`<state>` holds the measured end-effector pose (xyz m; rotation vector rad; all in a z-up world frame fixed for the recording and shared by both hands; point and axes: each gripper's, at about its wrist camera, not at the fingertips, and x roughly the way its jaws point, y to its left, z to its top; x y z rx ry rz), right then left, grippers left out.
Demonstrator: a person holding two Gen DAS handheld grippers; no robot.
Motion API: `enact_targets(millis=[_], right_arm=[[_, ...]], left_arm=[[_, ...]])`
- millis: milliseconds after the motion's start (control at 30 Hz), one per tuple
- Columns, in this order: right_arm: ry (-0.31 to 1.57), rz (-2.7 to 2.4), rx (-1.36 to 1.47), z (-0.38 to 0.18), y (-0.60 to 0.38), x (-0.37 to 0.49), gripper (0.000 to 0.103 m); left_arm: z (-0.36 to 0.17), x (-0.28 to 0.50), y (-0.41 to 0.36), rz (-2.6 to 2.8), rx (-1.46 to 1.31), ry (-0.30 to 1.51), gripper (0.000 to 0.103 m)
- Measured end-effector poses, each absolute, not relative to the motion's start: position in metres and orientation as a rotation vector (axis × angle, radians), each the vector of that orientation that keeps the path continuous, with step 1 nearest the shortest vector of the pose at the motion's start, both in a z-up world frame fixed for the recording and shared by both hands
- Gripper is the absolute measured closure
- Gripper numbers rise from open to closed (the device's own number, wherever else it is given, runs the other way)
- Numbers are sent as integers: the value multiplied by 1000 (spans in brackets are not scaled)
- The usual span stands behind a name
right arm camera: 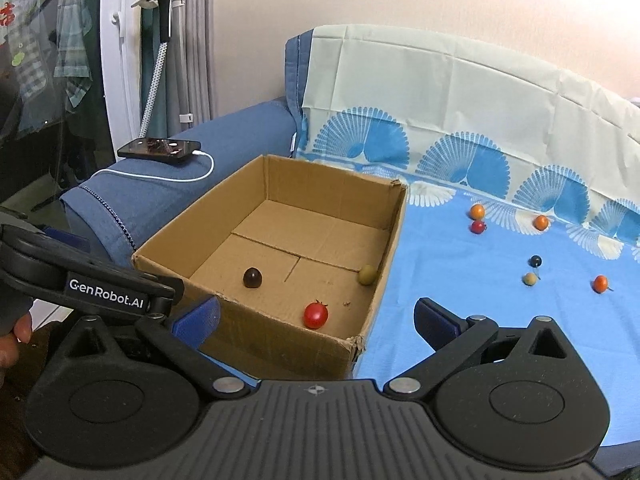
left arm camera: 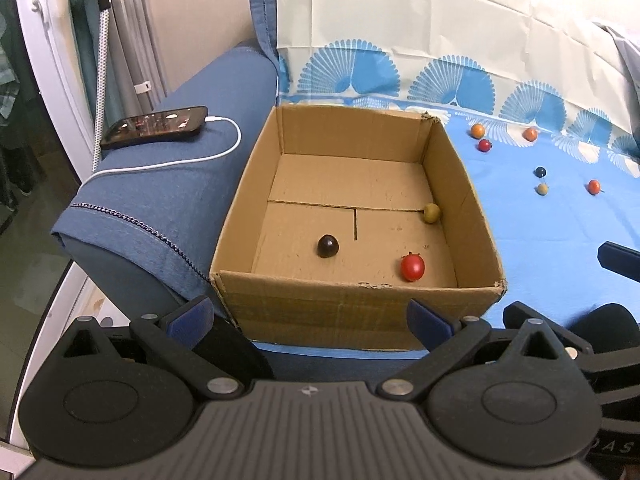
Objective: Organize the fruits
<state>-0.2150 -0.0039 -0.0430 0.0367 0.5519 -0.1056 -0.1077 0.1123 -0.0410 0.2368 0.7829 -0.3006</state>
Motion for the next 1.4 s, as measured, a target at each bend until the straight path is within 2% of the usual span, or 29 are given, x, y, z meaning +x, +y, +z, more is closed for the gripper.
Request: enact_targets(millis=[1400], right_arm=[[587,-106,60,-49,-2,-207,1]], left_arm=[[-49,-98,113,-295,247,809,0]])
